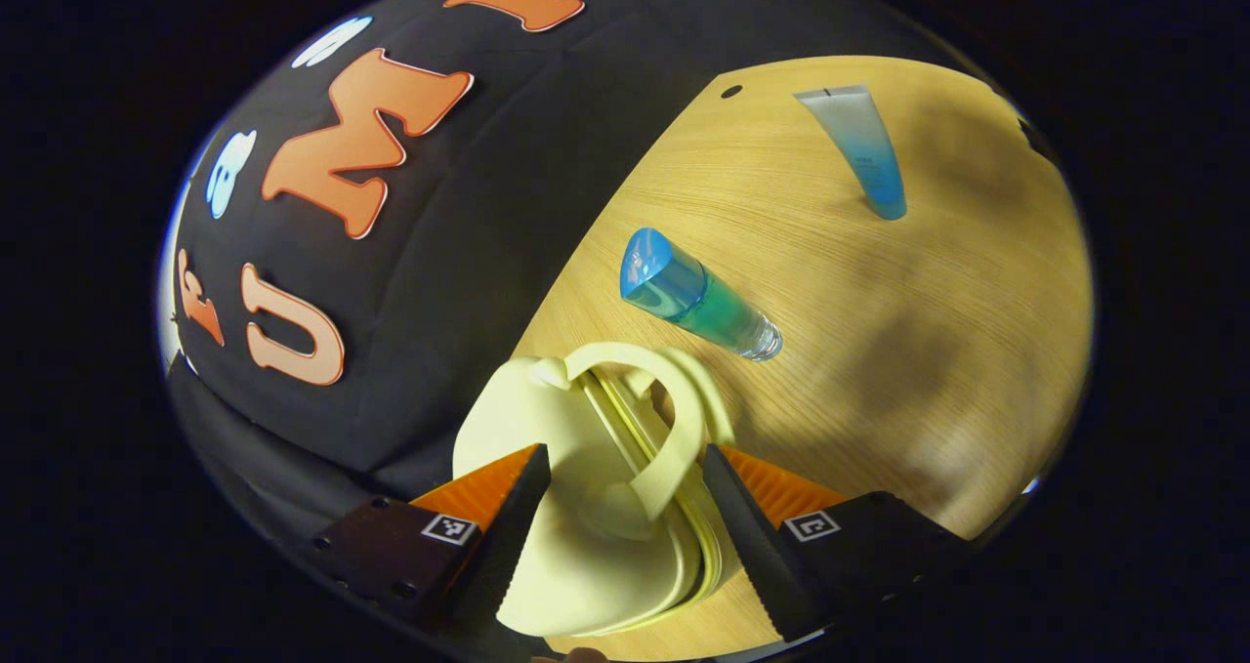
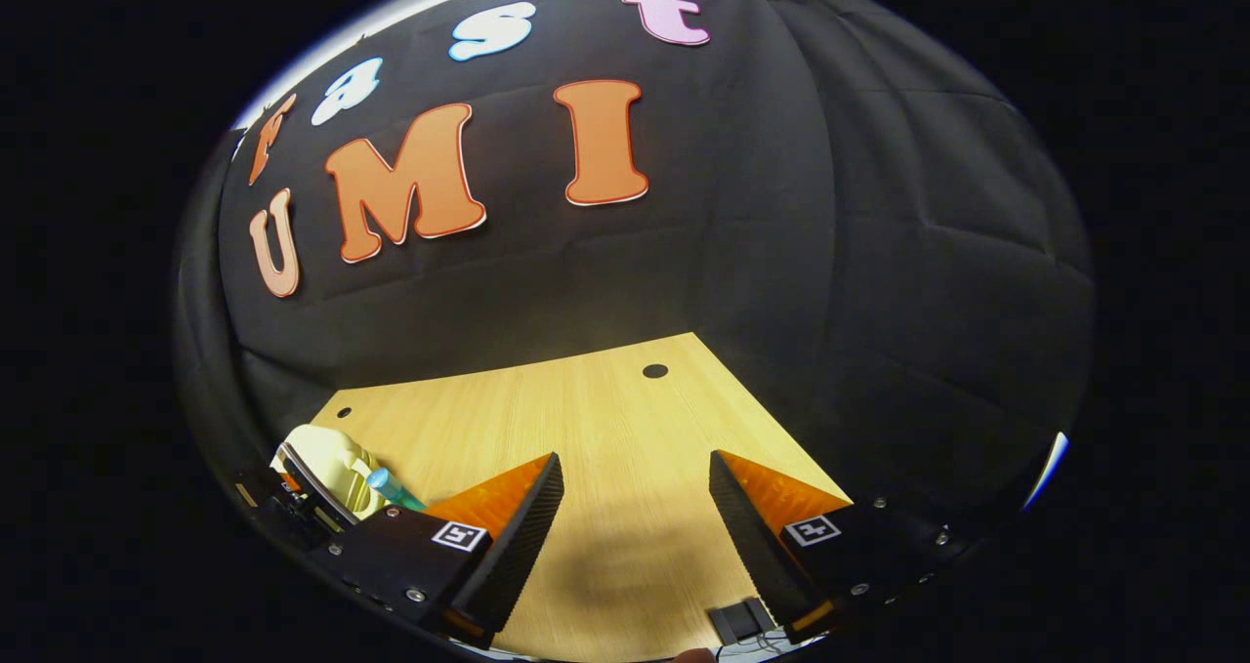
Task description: First open the suitcase, pack the skin care products into it, and then close the suitcase.
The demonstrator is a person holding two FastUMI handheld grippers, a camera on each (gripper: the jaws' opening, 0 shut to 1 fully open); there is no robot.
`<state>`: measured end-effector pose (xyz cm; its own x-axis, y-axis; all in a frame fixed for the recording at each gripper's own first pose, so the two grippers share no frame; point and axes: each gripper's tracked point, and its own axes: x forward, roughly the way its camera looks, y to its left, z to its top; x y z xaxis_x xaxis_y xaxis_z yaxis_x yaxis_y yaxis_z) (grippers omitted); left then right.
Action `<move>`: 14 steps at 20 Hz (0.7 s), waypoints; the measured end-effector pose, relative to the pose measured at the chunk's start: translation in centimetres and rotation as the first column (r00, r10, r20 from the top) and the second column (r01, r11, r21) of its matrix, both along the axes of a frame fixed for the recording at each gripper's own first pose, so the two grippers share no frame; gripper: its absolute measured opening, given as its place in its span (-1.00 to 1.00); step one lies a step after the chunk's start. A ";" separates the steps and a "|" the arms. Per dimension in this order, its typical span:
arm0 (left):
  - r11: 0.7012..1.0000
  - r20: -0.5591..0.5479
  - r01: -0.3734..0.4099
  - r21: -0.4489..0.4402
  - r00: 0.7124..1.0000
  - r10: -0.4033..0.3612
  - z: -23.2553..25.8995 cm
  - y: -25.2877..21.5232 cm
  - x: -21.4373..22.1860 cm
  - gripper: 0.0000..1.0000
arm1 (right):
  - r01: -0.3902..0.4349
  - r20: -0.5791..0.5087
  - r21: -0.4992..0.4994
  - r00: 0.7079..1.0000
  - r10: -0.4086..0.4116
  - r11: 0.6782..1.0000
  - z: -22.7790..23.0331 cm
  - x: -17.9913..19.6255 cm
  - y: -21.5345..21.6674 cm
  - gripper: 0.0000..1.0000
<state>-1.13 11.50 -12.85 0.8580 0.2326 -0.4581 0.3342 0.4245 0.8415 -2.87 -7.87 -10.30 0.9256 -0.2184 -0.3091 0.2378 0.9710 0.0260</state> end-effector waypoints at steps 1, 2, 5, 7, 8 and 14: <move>1.000 -0.004 0.004 0.008 1.000 -0.004 0.0 0.0 0.2 0.96 | 0.006 -0.002 0.004 1.000 -0.006 1.000 -0.1 0.0 -0.1 0.91; 1.000 -0.007 0.010 0.016 1.000 -0.010 0.0 -0.1 0.5 0.96 | 0.011 -0.004 0.008 1.000 -0.011 1.000 -0.2 0.0 -0.2 0.90; 0.999 -0.057 0.031 0.018 0.998 -0.030 -0.8 -0.3 0.8 0.94 | 0.024 -0.003 0.011 1.000 -0.023 1.000 -0.1 0.0 -0.4 0.90; 0.999 -0.095 0.032 0.028 0.995 -0.030 -1.6 -0.5 0.2 0.25 | 0.029 0.000 0.009 1.000 -0.029 1.000 0.1 0.1 -0.6 0.90; 0.997 -0.114 0.044 0.062 0.993 -0.036 -1.8 -0.1 0.3 0.02 | 0.031 0.001 0.008 1.000 -0.031 0.999 0.2 0.1 -0.6 0.90; 0.971 -0.202 0.170 0.169 0.970 -0.134 -1.1 -0.5 0.6 -0.77 | 0.017 0.025 0.016 1.000 -0.018 1.000 0.9 0.2 -0.1 0.90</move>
<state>-0.52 10.96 -13.93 0.7922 0.2014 -0.5761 0.5425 0.2001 0.8159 -2.66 -8.01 -9.35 0.9293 -0.2301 -0.2890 0.2540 0.9660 0.0475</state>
